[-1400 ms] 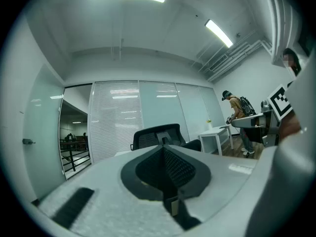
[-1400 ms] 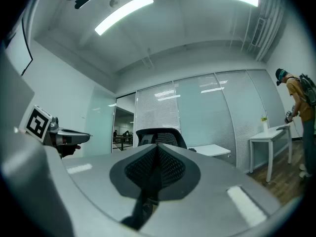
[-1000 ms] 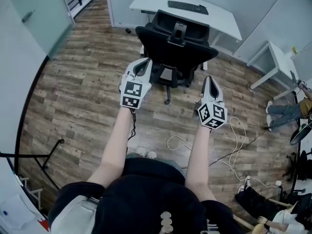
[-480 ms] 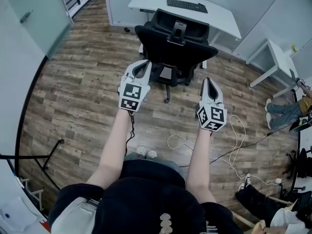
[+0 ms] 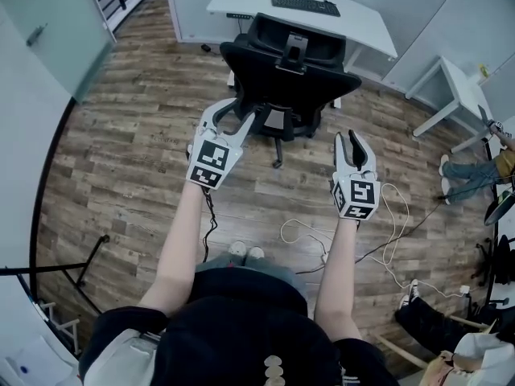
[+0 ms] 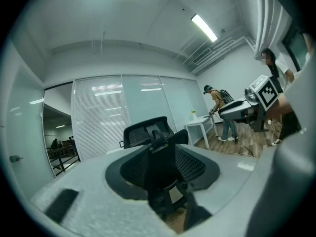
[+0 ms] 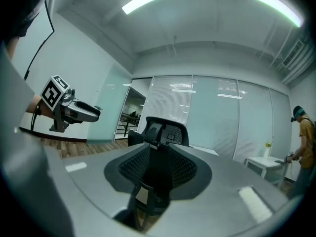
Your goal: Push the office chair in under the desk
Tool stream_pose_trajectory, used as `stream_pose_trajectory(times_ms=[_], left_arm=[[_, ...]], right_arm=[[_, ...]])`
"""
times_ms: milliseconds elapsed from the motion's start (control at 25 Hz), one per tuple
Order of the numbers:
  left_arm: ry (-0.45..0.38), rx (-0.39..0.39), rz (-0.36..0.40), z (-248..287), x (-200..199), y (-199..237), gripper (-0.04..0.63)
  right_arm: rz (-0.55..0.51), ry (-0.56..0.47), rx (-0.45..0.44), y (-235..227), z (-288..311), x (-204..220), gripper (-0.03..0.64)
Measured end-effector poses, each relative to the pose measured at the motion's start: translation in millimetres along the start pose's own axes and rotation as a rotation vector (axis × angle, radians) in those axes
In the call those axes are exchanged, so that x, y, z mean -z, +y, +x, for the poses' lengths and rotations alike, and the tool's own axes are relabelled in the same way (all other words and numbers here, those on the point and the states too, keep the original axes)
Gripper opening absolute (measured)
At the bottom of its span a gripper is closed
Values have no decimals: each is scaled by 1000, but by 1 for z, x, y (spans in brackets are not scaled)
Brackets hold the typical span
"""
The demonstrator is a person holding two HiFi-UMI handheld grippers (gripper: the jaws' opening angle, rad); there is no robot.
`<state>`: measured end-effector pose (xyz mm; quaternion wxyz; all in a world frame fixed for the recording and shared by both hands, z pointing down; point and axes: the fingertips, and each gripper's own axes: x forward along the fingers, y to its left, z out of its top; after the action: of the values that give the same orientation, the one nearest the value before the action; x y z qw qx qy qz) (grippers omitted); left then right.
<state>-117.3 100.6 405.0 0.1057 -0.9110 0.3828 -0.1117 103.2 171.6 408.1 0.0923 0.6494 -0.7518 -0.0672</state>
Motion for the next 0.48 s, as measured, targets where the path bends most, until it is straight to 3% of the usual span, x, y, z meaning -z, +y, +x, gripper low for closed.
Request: stream_pose_trajectory(times_ms=[200, 480], left_arm=[[24, 65, 39, 1, 9, -3, 210], [40, 115, 103, 12, 11, 5, 229]], right_arm=[[-38, 26, -10, 3, 0, 0, 148], [-82, 58, -31, 4, 8, 1, 180]])
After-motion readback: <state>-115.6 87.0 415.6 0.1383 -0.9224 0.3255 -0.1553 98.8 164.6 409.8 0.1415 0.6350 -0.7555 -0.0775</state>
